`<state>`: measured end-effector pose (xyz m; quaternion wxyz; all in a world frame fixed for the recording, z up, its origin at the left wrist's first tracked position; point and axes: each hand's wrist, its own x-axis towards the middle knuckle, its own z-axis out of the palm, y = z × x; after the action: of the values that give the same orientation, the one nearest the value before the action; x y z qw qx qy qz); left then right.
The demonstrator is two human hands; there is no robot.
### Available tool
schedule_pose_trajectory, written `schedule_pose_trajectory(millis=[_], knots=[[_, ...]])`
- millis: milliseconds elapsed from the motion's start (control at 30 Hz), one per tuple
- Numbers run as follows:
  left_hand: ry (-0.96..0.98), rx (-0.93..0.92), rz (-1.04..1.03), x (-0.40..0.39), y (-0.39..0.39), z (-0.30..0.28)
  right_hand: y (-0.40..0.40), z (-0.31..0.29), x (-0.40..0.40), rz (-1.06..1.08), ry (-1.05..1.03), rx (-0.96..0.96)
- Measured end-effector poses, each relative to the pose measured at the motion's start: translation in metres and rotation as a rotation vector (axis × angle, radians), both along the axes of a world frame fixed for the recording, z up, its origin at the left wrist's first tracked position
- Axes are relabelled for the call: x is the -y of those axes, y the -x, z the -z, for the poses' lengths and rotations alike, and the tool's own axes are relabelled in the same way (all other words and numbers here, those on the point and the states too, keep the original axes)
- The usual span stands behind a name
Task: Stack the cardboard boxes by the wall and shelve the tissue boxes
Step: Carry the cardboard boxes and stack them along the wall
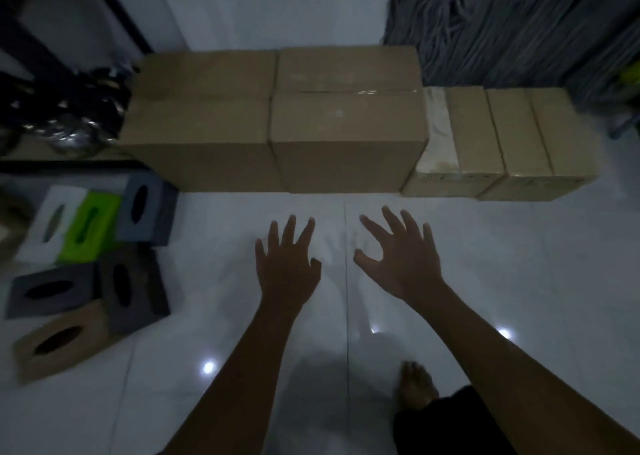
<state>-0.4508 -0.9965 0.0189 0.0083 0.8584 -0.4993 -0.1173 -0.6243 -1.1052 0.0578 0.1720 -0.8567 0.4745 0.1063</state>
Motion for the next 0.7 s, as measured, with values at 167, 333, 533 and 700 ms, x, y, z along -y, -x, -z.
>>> schedule_pose_trajectory(millis=[167,333,533,700], knots=[[-0.132,-0.110,-0.195,-0.091,-0.014,-0.139,-0.026,-0.135,-0.068,-0.034,-0.158,0.019],[-0.091,-0.275,-0.463,-0.177,-0.023,-0.295,-0.060,-0.274,-0.121,-0.069,-0.287,0.163],[0.324,-0.302,-0.692,-0.291,-0.050,-0.427,-0.117,-0.385,-0.218,-0.450,-0.300,0.161],[0.548,-0.328,-0.985,-0.444,-0.078,-0.468,-0.201,-0.436,-0.333,-0.603,-0.436,0.287]])
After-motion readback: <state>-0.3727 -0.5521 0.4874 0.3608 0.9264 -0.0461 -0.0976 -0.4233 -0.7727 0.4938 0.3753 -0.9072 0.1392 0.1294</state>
